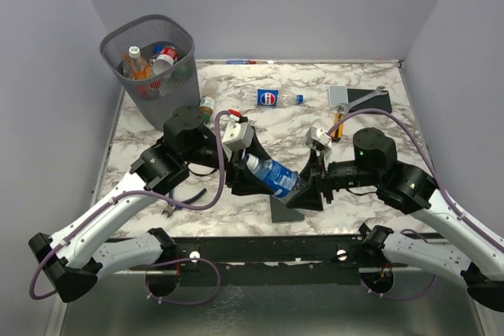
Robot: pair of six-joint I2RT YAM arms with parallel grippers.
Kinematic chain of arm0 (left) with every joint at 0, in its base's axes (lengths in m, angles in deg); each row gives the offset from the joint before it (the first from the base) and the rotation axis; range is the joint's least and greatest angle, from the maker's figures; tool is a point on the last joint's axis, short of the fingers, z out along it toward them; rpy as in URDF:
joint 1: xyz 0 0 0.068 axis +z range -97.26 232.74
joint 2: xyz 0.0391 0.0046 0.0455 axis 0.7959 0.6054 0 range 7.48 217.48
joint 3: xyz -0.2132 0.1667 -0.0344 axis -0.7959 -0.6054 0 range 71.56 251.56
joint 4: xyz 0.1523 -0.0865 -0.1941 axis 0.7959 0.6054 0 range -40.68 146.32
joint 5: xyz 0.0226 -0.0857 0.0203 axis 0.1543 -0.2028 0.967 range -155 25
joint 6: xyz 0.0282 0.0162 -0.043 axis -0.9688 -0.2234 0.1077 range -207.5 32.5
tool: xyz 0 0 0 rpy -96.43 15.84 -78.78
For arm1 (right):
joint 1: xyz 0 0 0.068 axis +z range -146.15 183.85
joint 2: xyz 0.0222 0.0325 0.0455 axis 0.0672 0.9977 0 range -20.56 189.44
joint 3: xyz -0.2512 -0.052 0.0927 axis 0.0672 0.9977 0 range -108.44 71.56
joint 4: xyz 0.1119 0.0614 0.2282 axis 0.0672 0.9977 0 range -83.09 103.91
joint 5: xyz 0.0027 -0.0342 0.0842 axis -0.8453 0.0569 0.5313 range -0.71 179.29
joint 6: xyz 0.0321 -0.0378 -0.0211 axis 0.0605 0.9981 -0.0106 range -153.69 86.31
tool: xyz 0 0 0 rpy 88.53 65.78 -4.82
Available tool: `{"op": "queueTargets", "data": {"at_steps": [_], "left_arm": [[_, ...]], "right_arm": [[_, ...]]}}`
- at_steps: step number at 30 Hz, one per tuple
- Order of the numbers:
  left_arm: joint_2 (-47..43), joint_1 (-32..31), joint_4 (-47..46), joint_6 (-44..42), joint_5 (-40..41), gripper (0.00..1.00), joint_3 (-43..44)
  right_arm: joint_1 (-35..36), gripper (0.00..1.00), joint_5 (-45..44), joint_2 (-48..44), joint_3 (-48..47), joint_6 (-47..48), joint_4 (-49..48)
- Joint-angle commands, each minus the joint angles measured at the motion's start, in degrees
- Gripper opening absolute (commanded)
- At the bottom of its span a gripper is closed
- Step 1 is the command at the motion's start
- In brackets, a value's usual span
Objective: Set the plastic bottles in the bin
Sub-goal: Pick up the plastic bottle from the corner of the board.
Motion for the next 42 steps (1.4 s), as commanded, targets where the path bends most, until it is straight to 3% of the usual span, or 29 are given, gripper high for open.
{"op": "queueTargets", "data": {"at_steps": [1,2,3,8,11,13,19,25,30,35,38,42], "left_arm": [[-4.7,-0.1,-5.8,0.3,12.7,0.73,0.2],[-6.4,0.1,-9.4,2.3,16.3,0.89,-1.2],[-8.2,0.1,-13.0,4.7,20.7,0.98,-2.6],[-14.9,0.1,-32.0,17.9,43.8,0.99,-9.4],[-15.1,0.1,-40.4,27.5,50.1,0.99,-12.1],[-12.7,0.1,-42.6,33.3,49.3,0.99,-11.8],[-1.1,0.0,-53.3,46.8,34.1,0.99,-8.1],[2.6,-0.1,-52.0,46.7,33.0,0.96,-6.1],[2.8,-0.1,-51.0,45.1,34.5,0.85,-5.4],[3.3,-0.1,-47.3,42.7,35.4,0.83,-2.7],[4.7,-0.1,-43.9,41.2,34.1,0.75,-0.6],[6.2,-0.1,-39.1,39.7,34.2,0.52,0.9]], "right_arm": [[0.0,0.37,-4.8,-4.1,0.8,-2.3,-5.6],[0.0,0.36,-6.5,-5.4,1.3,-2.6,-7.2],[0.0,0.36,-8.8,-6.7,1.8,-3.1,-8.8],[0.0,0.36,-19.4,-13.4,8.0,-7.5,-21.1],[0.0,0.36,-22.1,-15.5,13.1,-11.2,-30.2],[0.0,0.36,-22.5,-15.9,16.2,-14.1,-37.2],[0.0,0.35,-22.4,-12.8,20.6,-19.7,-50.1],[0.0,0.35,-20.5,-9.5,20.5,-21.3,-53.0],[0.1,0.35,-20.4,-9.1,20.1,-21.3,-50.9],[0.0,0.35,-20.6,-8.9,19.8,-20.4,-47.3],[0.0,0.34,-21.0,-8.8,19.7,-19.7,-45.6],[0.0,0.34,-21.1,-8.6,19.3,-19.4,-44.8]]}}
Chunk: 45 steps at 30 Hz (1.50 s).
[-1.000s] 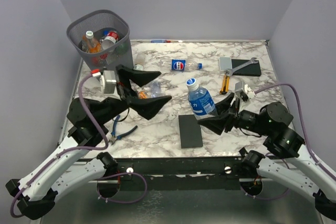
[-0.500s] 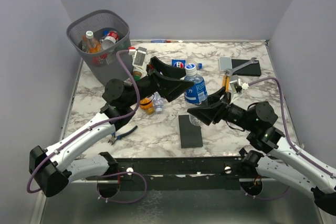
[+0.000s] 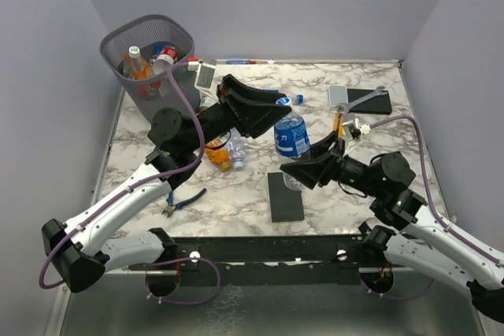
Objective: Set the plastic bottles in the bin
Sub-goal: Pick up the plastic bottle from the corner of the board, then place the plastic bottle in the trash bin.
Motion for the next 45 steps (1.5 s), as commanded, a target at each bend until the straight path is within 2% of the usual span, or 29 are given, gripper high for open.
{"op": "queueTargets", "data": {"at_steps": [1,7,9,15,16,18,20,22,30,34,39,45], "left_arm": [[1.8,-0.1,5.9,-2.5,-1.5,0.50,2.3],[2.3,-0.4,7.5,-3.1,-2.6,0.52,2.6],[2.3,-0.5,7.6,-3.4,-2.9,0.49,2.7],[1.9,-0.8,8.8,-4.9,-3.3,0.03,2.6],[1.7,-0.8,9.6,-5.7,-3.0,0.00,2.5],[1.1,-0.7,11.8,-7.3,-1.5,0.00,2.5],[0.1,-0.7,15.1,-9.9,1.0,0.00,2.7],[-1.3,-0.6,18.5,-12.7,4.8,0.00,2.8],[-4.4,-0.6,30.3,-21.7,20.2,0.00,7.6],[-4.5,-0.6,34.9,-26.9,27.5,0.00,12.1],[-2.5,-0.6,38.1,-33.6,38.9,0.00,18.6],[1.0,-0.3,37.1,-42.5,54.0,0.00,25.5]], "right_arm": [[0.0,0.34,-0.6,0.2,-1.0,1.0,2.5],[0.0,0.34,-0.4,0.8,-1.3,1.1,2.7],[0.0,0.34,-0.3,1.1,-1.3,1.0,2.8],[0.1,0.38,-0.3,1.8,-1.9,0.5,3.6],[0.0,0.46,-0.5,2.0,-2.6,0.3,4.5],[0.0,0.74,-0.7,2.5,-4.2,0.1,6.7],[0.0,0.89,-1.5,2.2,-5.9,0.1,9.3],[0.0,0.99,-2.5,1.3,-7.7,0.5,12.2],[0.0,1.00,-7.1,-2.2,-17.3,2.1,28.0],[0.0,1.00,-16.5,-4.8,-20.3,4.6,34.5],[0.0,1.00,-26.6,-8.5,-21.1,6.8,37.5],[0.0,1.00,-31.4,-12.7,-17.9,6.8,37.7]]}}
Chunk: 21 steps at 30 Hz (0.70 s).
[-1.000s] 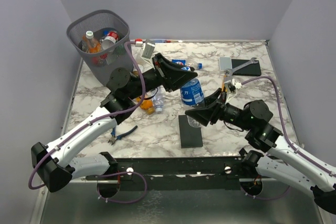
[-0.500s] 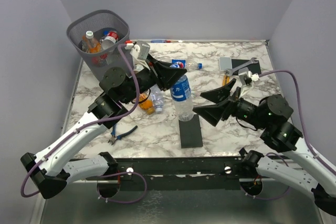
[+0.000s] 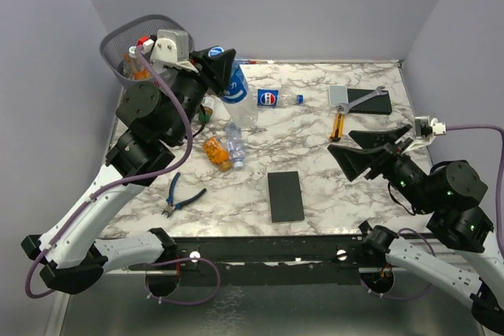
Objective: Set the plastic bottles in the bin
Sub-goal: Place the plastic bottle in the trash bin.
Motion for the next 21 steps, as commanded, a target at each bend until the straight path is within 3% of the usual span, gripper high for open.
{"op": "queueTargets", "data": {"at_steps": [1,3,11,17,21], "left_arm": [[3.0,0.4,-0.1,-10.5,17.2,0.00,5.5],[4.2,0.9,-4.1,-13.9,21.1,0.00,6.9],[16.4,5.5,-19.3,-29.6,21.3,0.00,19.6],[19.3,18.1,-36.7,-34.9,14.2,0.00,15.1],[22.2,25.2,-44.8,-36.8,14.6,0.00,11.3]], "right_arm": [[-0.1,1.00,-7.2,-2.9,2.8,1.1,2.9],[-0.1,1.00,-7.5,-3.6,4.9,0.8,2.9],[-0.1,0.99,-8.8,-2.1,11.8,-4.2,3.7],[-0.1,0.98,-6.9,-4.4,17.5,-8.5,1.7],[-0.1,0.98,-4.8,-4.1,19.0,-8.5,2.6]]}}
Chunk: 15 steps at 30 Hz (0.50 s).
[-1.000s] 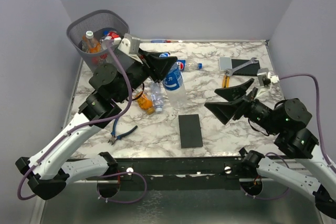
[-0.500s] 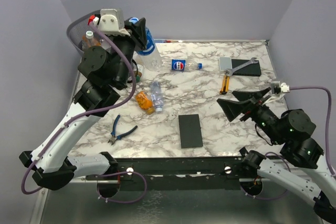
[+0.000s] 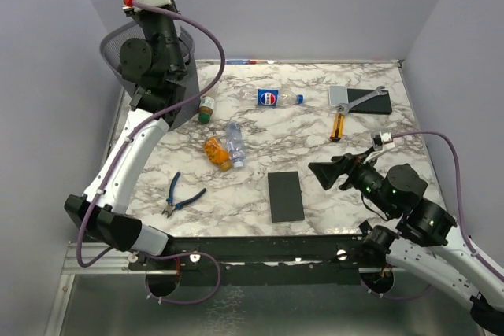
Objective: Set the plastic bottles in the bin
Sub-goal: Place the plastic bottle in the trash bin.
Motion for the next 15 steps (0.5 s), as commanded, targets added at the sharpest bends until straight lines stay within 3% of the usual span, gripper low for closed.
{"op": "queueTargets", "data": {"at_steps": [1,8,15], "left_arm": [[2.5,7.8,-14.9,-3.0,-1.9,0.00,-4.1],[7.6,15.5,-18.6,2.2,-7.3,0.00,-7.5],[15.2,18.5,-18.6,9.5,-13.1,0.00,-6.3]], "right_arm": [[-0.1,0.98,1.3,-0.2,1.1,-1.9,1.2],[-0.1,0.98,-0.2,-1.8,0.8,-1.1,3.9],[-0.1,0.98,-2.3,-5.4,3.5,-1.6,5.4]]}}
